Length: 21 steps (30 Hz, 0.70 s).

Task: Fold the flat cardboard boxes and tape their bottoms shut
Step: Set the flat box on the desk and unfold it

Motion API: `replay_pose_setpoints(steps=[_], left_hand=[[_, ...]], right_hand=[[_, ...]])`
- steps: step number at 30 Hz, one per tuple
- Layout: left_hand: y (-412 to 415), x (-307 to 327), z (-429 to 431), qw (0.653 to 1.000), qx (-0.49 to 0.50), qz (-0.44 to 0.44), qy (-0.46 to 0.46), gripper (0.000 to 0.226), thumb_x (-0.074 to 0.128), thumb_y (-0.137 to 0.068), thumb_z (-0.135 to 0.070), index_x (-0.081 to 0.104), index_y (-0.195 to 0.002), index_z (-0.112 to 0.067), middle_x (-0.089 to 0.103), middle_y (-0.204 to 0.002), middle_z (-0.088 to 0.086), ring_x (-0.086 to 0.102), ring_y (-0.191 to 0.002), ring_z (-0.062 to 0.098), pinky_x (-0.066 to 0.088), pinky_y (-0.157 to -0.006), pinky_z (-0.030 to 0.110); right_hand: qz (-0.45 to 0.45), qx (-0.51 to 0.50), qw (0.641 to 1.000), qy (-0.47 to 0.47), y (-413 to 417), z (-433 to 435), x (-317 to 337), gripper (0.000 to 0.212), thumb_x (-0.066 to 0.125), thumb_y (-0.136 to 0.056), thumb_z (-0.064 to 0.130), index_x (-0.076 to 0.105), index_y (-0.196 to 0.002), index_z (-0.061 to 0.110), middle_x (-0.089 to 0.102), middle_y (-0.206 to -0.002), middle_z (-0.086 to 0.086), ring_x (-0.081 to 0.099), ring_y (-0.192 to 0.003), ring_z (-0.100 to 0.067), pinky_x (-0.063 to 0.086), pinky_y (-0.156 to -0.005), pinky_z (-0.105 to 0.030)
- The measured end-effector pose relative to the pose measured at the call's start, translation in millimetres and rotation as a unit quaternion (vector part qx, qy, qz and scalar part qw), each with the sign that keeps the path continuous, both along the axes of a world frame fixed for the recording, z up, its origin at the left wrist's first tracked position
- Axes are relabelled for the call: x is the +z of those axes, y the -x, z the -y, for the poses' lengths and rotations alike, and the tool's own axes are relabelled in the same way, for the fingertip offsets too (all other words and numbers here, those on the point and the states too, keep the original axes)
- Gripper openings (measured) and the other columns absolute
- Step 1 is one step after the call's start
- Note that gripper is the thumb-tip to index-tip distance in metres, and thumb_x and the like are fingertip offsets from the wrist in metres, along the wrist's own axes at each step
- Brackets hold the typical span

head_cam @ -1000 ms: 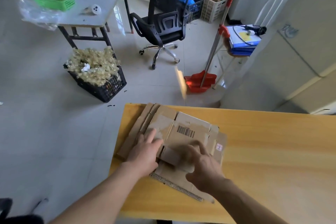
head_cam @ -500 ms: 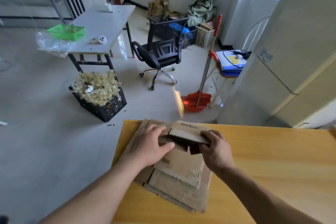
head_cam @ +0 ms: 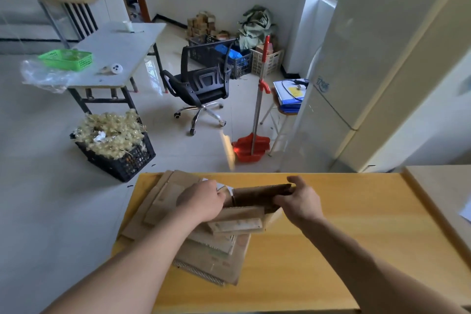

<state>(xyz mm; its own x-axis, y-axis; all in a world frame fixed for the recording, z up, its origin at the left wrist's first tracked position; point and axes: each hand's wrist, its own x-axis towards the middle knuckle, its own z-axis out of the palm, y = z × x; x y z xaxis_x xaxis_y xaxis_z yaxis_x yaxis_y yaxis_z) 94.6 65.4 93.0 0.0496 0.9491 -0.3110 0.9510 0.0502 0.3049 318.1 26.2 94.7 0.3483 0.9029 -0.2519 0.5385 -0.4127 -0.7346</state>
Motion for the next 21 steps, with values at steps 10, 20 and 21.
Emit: replay_pose_setpoints(steps=[10,20,21], left_hand=[[-50.4,1.7,-24.2,0.997,-0.055,0.045,0.003,0.035,0.042,-0.098,-0.038,0.040,-0.067,-0.022,0.051,-0.076,0.002,0.047,-0.069,0.019,0.034,-0.057,0.031],[-208.4,12.0,-44.5,0.974,-0.160,0.156,0.035,0.026,0.058,-0.089,-0.025,0.049,-0.069,-0.013,0.043,-0.066,0.003,0.048,-0.067,0.025,0.036,-0.055,0.032],[-228.8,12.9,-39.9,0.971,-0.170,0.165,0.042,0.028,0.058,-0.089,-0.024,0.045,-0.066,-0.014,0.041,-0.065,0.002,0.045,-0.065,0.023,0.031,-0.053,0.029]], right_hand=[[-0.120,-0.140,0.983,0.010,-36.7,15.2,-22.4,0.069,0.072,-0.064,0.014,0.055,-0.131,0.019,0.070,-0.088,-0.007,0.069,-0.079,-0.026,0.061,-0.070,-0.049],[-0.121,-0.249,0.961,-0.025,-159.9,59.2,15.0,0.055,0.068,-0.080,0.005,0.057,-0.132,0.022,0.067,-0.092,-0.008,0.064,-0.080,-0.022,0.059,-0.069,-0.038],[-0.117,-0.260,0.958,-0.026,-176.3,69.1,17.1,0.055,0.068,-0.082,0.006,0.057,-0.133,0.022,0.066,-0.093,-0.007,0.065,-0.083,-0.023,0.060,-0.070,-0.038]])
